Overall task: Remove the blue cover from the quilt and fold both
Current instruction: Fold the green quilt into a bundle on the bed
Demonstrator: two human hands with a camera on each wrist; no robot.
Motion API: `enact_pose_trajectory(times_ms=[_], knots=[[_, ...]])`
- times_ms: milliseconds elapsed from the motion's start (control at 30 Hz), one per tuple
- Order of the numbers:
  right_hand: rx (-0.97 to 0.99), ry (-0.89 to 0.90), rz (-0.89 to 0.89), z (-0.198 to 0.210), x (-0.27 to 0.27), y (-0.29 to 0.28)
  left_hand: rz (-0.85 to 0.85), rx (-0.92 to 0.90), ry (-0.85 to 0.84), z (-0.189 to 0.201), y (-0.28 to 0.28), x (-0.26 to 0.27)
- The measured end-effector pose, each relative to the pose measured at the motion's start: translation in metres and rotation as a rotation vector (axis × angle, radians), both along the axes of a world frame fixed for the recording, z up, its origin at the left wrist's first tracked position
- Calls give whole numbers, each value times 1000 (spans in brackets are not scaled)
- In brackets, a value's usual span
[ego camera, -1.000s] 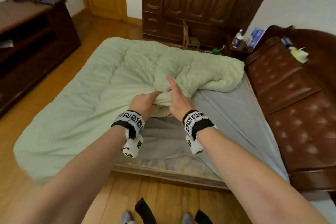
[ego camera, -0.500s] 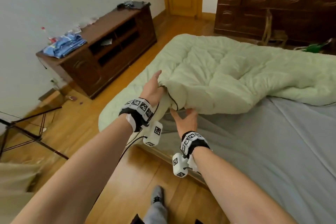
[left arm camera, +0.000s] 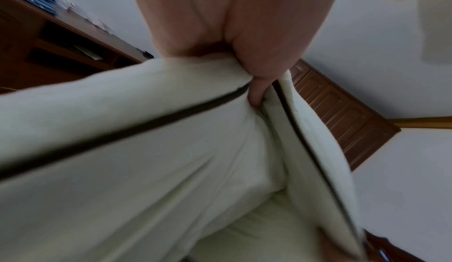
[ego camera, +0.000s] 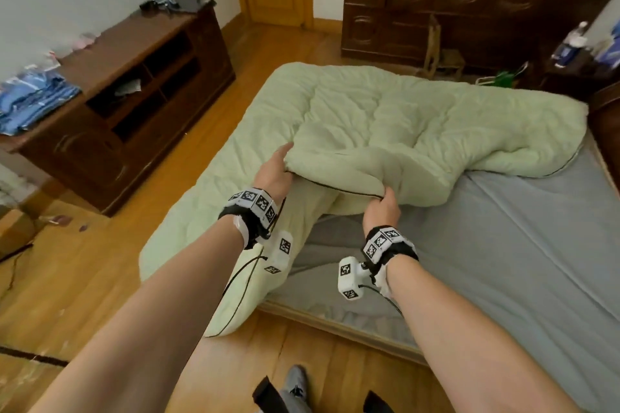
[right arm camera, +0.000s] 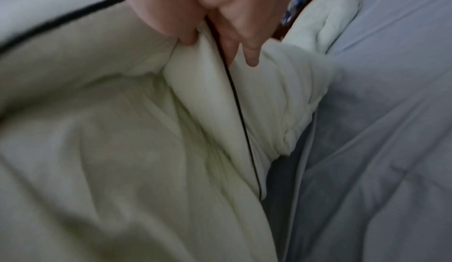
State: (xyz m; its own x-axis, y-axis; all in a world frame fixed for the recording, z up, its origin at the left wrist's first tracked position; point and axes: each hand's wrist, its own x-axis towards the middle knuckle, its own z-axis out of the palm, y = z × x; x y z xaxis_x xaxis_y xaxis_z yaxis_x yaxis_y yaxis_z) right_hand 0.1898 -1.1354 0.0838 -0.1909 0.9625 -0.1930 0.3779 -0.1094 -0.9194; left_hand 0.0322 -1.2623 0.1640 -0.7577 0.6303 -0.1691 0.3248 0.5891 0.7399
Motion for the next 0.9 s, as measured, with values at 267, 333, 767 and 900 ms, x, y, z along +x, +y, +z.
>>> enact_pose_trajectory(times_ms=[267,333,767,900], knots=[[227,-80,-53,71,94,61,-176,-39,-43,-22,51,57],[271,-205,72,91,122,67,-173,-82,-21,-20,57,63],[294,-721,612,108,307,78,-856,-55,66,-15,125,319],[224,-474,593,80,360,76,-779,-259,311,-13,131,376]])
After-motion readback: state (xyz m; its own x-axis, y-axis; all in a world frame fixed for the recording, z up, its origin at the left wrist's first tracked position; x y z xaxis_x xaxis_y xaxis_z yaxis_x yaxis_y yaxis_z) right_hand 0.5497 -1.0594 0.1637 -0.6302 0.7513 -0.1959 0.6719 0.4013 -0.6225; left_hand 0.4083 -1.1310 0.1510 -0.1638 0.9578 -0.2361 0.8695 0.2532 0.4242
